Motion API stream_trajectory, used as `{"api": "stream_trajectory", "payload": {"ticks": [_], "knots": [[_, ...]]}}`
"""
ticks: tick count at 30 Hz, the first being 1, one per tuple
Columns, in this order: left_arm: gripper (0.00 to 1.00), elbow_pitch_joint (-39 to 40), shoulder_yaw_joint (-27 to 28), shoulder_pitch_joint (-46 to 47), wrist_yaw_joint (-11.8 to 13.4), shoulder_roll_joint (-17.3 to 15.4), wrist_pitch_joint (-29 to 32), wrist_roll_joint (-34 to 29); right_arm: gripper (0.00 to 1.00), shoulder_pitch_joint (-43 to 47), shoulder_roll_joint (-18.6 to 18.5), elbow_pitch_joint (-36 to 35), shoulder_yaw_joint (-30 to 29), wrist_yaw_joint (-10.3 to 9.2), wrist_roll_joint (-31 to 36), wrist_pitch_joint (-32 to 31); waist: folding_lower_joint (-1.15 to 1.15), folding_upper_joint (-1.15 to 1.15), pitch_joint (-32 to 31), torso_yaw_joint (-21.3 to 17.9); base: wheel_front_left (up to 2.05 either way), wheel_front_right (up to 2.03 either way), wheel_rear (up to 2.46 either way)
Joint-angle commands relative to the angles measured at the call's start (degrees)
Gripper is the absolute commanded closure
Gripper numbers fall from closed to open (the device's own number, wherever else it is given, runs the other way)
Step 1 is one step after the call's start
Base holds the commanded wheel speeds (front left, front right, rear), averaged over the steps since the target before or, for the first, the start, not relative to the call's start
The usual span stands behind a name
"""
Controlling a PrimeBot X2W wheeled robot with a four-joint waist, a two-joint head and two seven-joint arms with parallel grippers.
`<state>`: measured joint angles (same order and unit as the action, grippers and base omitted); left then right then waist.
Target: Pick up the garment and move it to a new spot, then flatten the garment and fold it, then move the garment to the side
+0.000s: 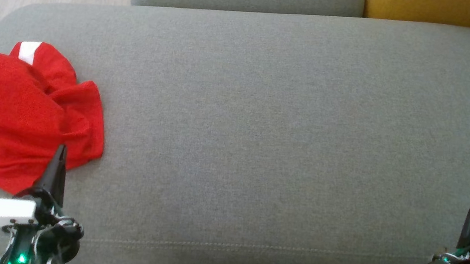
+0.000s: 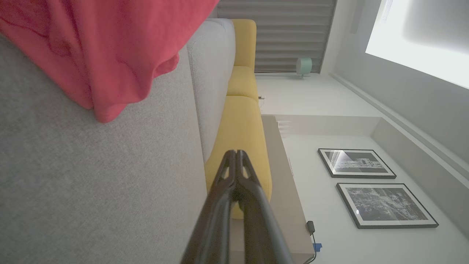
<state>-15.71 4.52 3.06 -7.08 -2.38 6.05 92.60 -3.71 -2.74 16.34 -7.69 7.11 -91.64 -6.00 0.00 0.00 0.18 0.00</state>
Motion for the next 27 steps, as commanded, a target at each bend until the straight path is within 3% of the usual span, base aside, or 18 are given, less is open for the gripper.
{"api": "stream_trajectory", "payload": {"ticks": [1,4,5,27], "knots": [[1.0,1.7,2.0,3.1,-0.4,-0.5,0.4,-0.4,1.0,-2.5,-0.1,-2.3,1.2,0.37,-0.5,-0.5,0.0,0.0,0.0,0.0,0.0,0.0,0.0],[1.0,-0.9,-0.1,-0.2,0.0,0.1,-0.1,0.0,1.0,0.2,0.0,1.0,0.1,-0.04,0.0,0.1,0.0,0.0,0.0,0.0,0.0,0.0,0.0],[0.0,-1.8,-0.1,-0.8,0.1,0.2,-0.1,0.0,0.0,0.5,0.1,2.0,0.1,-0.06,0.0,0.1,0.0,0.0,0.0,0.0,0.0,0.0,0.0],[0.0,-1.3,0.2,-0.6,0.0,0.2,-3.5,-2.1,0.0,-0.8,-0.1,2.2,1.2,0.01,7.8,3.5,0.0,0.0,0.3,0.3,0.0,0.0,0.0]]}}
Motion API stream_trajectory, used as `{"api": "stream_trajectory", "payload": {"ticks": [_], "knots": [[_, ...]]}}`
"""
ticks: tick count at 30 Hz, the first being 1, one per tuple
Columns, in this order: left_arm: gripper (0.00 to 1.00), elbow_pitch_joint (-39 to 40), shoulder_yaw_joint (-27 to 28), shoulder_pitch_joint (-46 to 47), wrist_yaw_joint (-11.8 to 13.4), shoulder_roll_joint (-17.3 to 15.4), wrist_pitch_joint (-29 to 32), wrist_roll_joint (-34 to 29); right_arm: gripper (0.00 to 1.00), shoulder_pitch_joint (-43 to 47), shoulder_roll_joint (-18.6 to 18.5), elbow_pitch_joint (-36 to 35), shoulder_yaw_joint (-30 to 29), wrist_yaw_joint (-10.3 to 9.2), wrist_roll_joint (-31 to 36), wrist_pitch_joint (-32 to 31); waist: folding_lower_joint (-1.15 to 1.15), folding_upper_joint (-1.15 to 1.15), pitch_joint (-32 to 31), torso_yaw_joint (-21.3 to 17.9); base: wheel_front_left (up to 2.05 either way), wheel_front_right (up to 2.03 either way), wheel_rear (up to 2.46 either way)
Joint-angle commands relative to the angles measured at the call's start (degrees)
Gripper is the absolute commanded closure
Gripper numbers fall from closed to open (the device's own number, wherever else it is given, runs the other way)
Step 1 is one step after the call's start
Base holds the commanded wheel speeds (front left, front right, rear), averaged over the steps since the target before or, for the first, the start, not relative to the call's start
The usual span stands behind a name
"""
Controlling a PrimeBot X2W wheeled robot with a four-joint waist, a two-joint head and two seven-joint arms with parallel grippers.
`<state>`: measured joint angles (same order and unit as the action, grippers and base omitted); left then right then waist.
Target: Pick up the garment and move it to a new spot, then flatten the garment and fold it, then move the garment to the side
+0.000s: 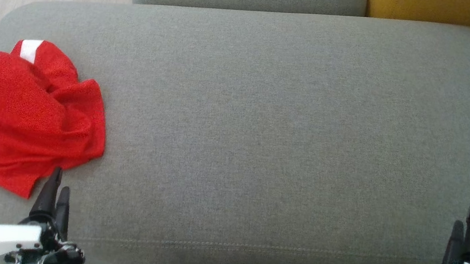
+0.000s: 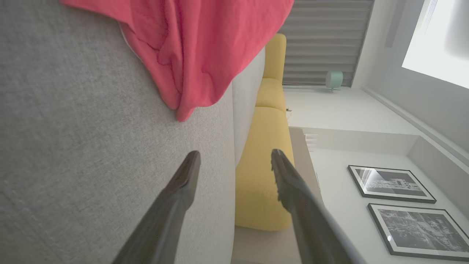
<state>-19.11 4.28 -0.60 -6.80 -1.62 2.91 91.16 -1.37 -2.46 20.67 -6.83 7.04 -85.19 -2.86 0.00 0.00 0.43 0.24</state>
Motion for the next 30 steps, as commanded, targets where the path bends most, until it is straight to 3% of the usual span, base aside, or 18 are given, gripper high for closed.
{"api": "stream_trajectory", "payload": {"ticks": [1,24,25,30], "knots": [[0.0,2.2,0.6,3.1,-0.3,-0.6,-0.5,-0.9,0.0,-3.3,-0.3,-2.2,0.3,0.09,2.1,0.5,0.0,0.0,0.0,0.1,0.0,0.0,0.0],[0.0,8.9,4.3,5.0,0.5,-0.7,-4.4,-13.8,0.0,-6.5,-0.4,-10.1,2.7,0.17,27.3,4.4,0.0,0.0,-0.1,0.9,0.0,0.0,0.0],[0.0,15.3,4.1,5.3,1.8,-0.8,-5.9,-23.3,0.0,-7.8,-2.0,-12.0,6.3,0.2,38.2,5.9,0.0,0.0,0.2,1.1,0.0,0.0,0.0],[0.0,18.9,1.4,5.0,3.0,-0.8,-6.9,-31.7,0.0,-8.9,-3.4,-12.8,9.1,0.22,45.6,6.9,0.0,0.0,0.3,1.2,0.0,0.0,0.0]]}}
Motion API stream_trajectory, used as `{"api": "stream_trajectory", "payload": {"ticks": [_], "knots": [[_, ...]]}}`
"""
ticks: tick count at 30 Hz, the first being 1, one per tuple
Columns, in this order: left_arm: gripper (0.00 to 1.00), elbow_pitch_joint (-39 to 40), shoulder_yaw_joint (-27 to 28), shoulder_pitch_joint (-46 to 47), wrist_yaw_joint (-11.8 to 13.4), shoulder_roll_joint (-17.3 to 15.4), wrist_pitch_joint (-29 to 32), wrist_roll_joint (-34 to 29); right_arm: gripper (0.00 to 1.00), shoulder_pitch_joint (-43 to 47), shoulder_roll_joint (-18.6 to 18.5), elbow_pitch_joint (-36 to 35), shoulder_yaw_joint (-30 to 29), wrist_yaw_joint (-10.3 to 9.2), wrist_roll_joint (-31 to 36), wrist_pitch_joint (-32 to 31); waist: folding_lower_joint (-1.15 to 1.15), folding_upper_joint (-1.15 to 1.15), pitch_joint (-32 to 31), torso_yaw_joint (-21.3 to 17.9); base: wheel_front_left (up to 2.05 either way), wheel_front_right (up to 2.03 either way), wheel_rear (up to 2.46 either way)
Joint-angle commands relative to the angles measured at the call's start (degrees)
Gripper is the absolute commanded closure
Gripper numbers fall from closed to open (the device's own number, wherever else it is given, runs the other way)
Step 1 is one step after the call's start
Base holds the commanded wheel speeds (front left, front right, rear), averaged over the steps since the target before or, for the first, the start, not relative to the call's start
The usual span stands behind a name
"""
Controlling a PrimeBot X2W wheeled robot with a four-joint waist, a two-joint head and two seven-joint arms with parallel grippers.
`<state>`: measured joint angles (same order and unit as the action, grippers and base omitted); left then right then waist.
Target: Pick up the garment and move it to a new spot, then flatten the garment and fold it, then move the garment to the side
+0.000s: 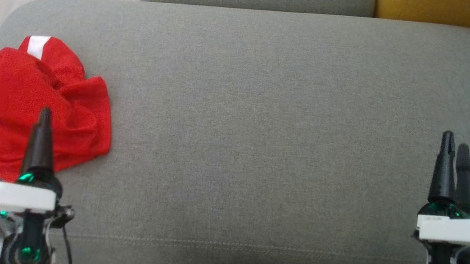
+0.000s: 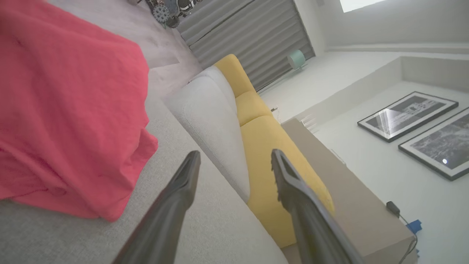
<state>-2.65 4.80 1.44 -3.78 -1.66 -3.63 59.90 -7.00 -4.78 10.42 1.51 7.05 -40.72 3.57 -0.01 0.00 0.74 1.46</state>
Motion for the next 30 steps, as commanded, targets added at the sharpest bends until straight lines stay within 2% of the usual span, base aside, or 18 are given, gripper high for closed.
{"api": "stream_trajectory", "payload": {"ticks": [1,8,13,16,20,25,30], "knots": [[0.0,2.9,0.4,2.9,0.4,-0.8,-0.5,-2.1,0.0,-3.4,-1.1,-2.8,1.2,0.21,2.5,0.6,0.01,0.0,0.0,0.0,0.0,0.0,0.0],[0.0,5.7,-3.4,2.7,2.4,-0.8,-1.7,-12.9,0.0,-3.9,-1.1,-4.2,3.9,0.24,10.8,1.8,0.01,0.0,0.4,-0.1,0.0,0.0,0.0],[0.0,6.2,-7.5,2.6,3.3,-1.6,-2.6,-23.1,0.0,-3.7,-0.7,-2.5,5.5,0.26,14.7,2.6,0.01,0.0,0.5,-0.3,0.0,0.0,0.0],[0.0,6.0,-10.6,2.6,5.7,-3.2,-3.1,-27.5,0.0,-4.0,-0.6,-2.3,6.3,0.27,17.2,3.1,0.01,0.0,0.7,-0.4,0.0,0.0,0.0],[0.0,5.8,-14.8,3.1,10.1,-5.7,-3.7,-31.8,0.0,-3.9,-0.2,-1.7,6.8,0.28,20.4,3.8,0.01,0.0,0.8,-0.6,0.0,0.0,0.0],[0.0,4.7,-19.5,3.7,15.2,-8.4,-4.6,-35.0,0.0,-3.7,0.5,-0.5,6.9,0.3,24.7,4.6,0.01,0.0,0.8,-0.6,0.0,0.0,0.0],[0.0,3.4,-23.1,4.3,18.9,-10.2,-5.4,-37.0,0.0,-3.4,1.3,2.4,5.3,0.32,30.2,5.5,0.01,0.0,0.6,-0.5,0.0,0.0,0.0]]}}
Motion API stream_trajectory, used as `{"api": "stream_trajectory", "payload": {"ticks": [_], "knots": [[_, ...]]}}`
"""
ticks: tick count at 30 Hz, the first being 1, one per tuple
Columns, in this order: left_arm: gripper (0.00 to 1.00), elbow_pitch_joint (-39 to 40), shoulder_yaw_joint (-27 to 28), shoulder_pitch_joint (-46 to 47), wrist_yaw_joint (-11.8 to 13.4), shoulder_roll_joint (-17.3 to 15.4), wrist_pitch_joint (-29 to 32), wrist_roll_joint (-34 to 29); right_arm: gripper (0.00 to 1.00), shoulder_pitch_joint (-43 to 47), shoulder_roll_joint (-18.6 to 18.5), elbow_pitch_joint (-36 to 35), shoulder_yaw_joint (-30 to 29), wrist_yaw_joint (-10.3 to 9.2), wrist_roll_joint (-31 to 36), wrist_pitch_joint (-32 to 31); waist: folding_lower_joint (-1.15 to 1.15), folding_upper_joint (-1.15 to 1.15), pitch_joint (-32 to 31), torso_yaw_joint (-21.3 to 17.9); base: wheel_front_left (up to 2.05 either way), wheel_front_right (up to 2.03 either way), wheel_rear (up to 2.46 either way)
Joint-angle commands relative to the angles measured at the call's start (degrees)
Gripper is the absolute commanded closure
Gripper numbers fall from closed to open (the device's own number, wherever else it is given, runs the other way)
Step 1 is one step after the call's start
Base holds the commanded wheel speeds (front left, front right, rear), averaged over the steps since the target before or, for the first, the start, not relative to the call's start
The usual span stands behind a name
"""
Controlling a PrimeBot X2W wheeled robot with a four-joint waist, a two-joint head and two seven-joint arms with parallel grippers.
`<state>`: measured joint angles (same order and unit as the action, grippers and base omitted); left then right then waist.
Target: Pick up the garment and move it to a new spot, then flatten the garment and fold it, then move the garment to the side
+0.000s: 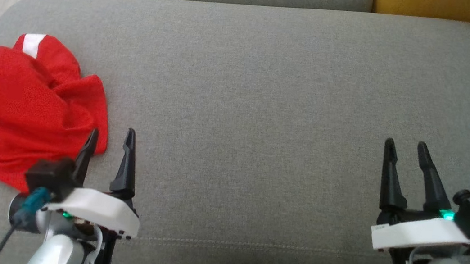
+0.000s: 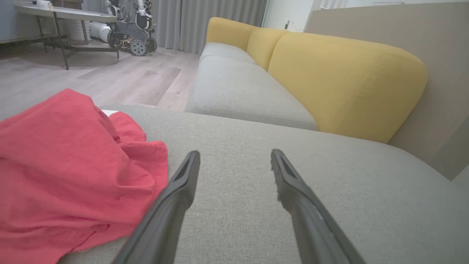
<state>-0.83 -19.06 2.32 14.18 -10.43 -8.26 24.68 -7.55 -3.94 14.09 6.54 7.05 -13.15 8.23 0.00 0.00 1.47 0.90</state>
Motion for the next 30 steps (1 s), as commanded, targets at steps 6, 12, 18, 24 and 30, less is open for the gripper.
{"api": "stream_trajectory", "payload": {"ticks": [6,12,18,24,30], "knots": [[0.0,-1.7,-2.8,3.8,4.6,-3.5,-1.8,-5.8,0.0,-3.0,1.1,1.0,-1.9,0.34,10.0,1.8,0.0,0.0,-0.5,0.1,0.0,0.0,0.0],[0.0,-2.5,-5.0,4.5,6.8,-4.4,-2.6,-8.2,0.0,-3.4,1.1,0.0,-0.8,0.35,12.0,2.7,0.0,0.0,-0.5,0.3,0.0,0.0,0.0],[0.0,-2.1,-5.7,4.8,8.9,-4.4,-3.6,-9.7,0.0,-3.4,1.1,-2.5,0.4,0.38,14.6,3.7,0.0,0.0,-0.3,0.5,0.0,0.0,0.0],[0.0,-1.9,-5.6,4.7,8.9,-4.0,-4.6,-12.5,0.0,-3.7,1.1,-2.1,1.5,0.4,17.9,4.7,0.0,0.0,-0.2,0.9,0.0,0.0,0.0],[0.0,-1.1,-2.9,3.8,6.9,-1.6,-5.6,-12.8,0.0,-3.8,1.1,0.5,2.2,0.42,15.2,5.7,0.0,0.0,0.0,1.2,0.0,0.0,0.0]]}}
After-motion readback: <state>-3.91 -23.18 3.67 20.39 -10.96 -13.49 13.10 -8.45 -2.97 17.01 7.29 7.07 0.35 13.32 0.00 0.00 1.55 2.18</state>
